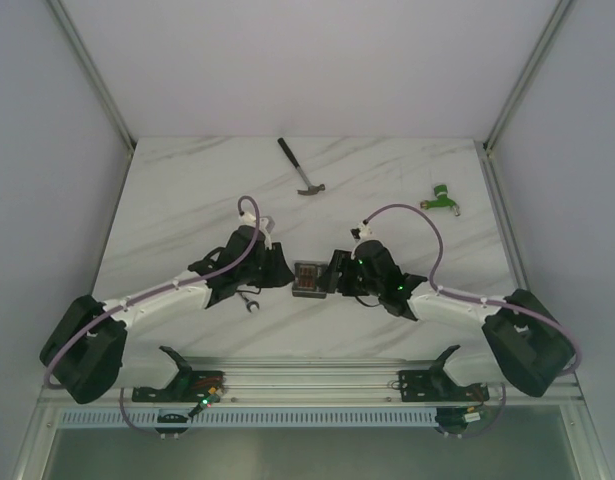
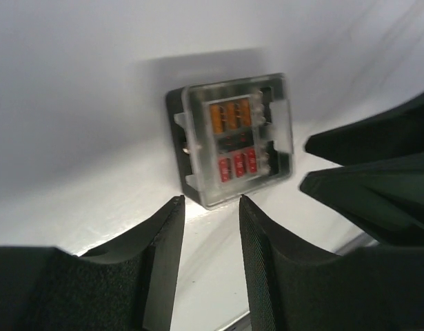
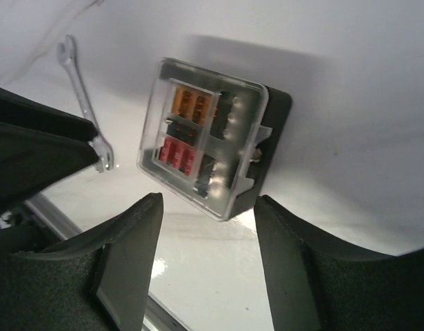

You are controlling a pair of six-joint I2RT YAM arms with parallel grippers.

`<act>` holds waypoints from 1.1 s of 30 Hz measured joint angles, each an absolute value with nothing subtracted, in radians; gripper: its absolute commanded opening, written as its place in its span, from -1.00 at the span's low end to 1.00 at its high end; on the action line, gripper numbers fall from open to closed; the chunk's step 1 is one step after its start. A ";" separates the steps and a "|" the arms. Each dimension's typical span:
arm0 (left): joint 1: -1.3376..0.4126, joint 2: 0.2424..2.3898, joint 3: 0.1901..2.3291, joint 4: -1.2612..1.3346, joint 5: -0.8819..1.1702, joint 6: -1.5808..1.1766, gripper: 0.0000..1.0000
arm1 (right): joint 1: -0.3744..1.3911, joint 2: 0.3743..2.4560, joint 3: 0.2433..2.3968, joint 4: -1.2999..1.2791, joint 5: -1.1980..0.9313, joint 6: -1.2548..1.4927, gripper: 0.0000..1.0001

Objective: Snap on the fuse box
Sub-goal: Close the fuse box cover on the fuse box base.

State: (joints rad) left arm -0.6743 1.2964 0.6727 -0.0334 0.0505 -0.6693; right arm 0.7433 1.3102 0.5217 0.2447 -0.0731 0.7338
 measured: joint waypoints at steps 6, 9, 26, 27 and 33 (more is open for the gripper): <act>-0.674 1.365 0.661 0.058 0.162 -0.688 -0.13 | 0.738 1.384 0.521 0.342 -0.135 0.762 0.06; -0.674 1.400 0.660 0.077 0.187 -0.696 -0.16 | 0.738 1.402 0.521 0.346 -0.137 0.767 0.02; -0.674 1.460 0.653 0.153 0.212 -0.725 -0.24 | 0.723 1.472 0.521 0.379 -0.157 0.803 -0.31; -0.674 1.461 0.653 0.153 0.212 -0.725 -0.25 | 0.723 1.477 0.521 0.385 -0.159 0.806 -0.33; -0.676 1.466 0.653 0.158 0.202 -0.725 -0.25 | 0.719 1.528 0.522 0.444 -0.190 0.835 -0.49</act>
State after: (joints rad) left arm -0.6758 1.4662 0.6533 0.1577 0.2024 -0.7250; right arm 0.7185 1.5276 0.5217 0.4442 -0.1902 0.8352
